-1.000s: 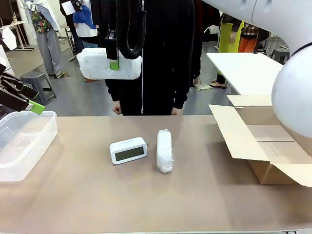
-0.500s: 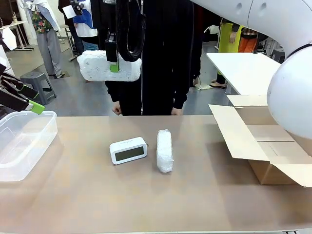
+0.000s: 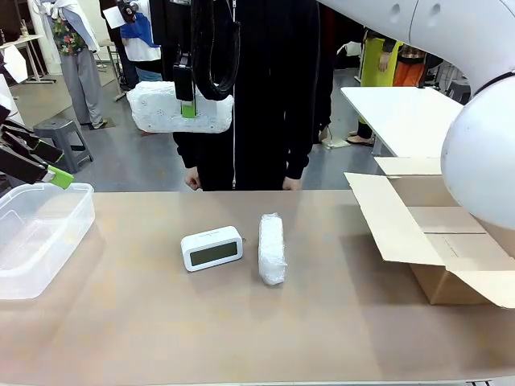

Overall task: Separate and place wrapped and unwrapped clocks.
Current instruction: If the picked Digital clock is wrapped, place it in the Package Box ; if not, place it in the Organizing box.

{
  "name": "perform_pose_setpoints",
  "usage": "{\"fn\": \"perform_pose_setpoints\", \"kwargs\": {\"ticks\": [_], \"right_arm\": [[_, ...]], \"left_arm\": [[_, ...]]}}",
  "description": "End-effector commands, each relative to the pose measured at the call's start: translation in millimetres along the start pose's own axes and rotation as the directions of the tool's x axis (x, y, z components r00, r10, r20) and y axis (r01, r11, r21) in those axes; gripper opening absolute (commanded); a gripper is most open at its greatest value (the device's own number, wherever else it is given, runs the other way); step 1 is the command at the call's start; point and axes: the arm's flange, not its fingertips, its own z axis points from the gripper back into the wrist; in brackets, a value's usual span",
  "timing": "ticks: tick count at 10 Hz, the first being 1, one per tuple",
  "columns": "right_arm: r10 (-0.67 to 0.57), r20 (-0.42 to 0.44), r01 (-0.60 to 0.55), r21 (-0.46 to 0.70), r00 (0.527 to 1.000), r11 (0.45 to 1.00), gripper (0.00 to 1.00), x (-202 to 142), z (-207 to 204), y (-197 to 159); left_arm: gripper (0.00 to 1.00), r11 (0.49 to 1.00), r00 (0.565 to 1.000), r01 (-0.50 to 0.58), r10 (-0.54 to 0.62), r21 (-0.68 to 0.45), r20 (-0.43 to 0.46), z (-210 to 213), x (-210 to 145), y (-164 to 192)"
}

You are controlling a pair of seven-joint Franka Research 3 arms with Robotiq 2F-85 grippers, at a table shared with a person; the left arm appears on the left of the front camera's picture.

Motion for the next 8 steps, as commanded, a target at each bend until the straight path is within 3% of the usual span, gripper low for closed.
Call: {"fn": "perform_pose_setpoints", "kwargs": {"ticks": [1, 2, 3, 4, 5, 6, 8], "right_arm": [[0.01, 0.018, -0.01, 0.008, 1.0, 1.0, 0.0, 4.8, 5.9, -4.5], [0.0, 0.0, 0.0, 0.0, 1.0, 1.0, 0.52, 0.0, 0.0, 0.0], [-0.217, -0.029, 0.213, -0.097, 0.976, 0.972, 0.52, -7.7, 4.8, -5.7], [-0.402, -0.015, 0.399, -0.09, 0.915, 0.912, 0.52, -34.0, 16.4, -14.1], [-0.556, -0.001, 0.553, -0.088, 0.831, 0.828, 0.52, -74.6, 22.8, -19.6], [-0.695, 0.023, 0.696, -0.043, 0.718, 0.717, 0.52, -122.4, 24.9, -21.6], [-0.846, 0.051, 0.847, 0.004, 0.53, 0.531, 0.52, -194.3, 14.9, -15.3]], "left_arm": [[1.0, 1.0, 1.0, 0.005, -0.005, -0.011, 0.007, -0.1, -1.4, 1.6], [1.0, 1.0, 1.0, 0.005, -0.005, -0.011, 0.007, -0.1, -1.4, 1.6], [1.0, 1.0, 1.0, 0.005, -0.005, -0.011, 0.007, -0.1, -1.4, 1.6], [1.0, 1.0, 1.0, 0.005, -0.005, -0.011, 0.007, -0.1, -1.4, 1.6], [1.0, 1.0, 1.0, 0.005, -0.005, -0.011, 0.007, -0.1, -1.4, 1.6], [1.0, 1.0, 1.0, 0.005, -0.005, -0.011, 0.007, -0.1, -1.4, 1.6], [1.0, 1.0, 1.0, 0.005, -0.005, -0.011, 0.007, -0.1, -1.4, 1.6]]}}
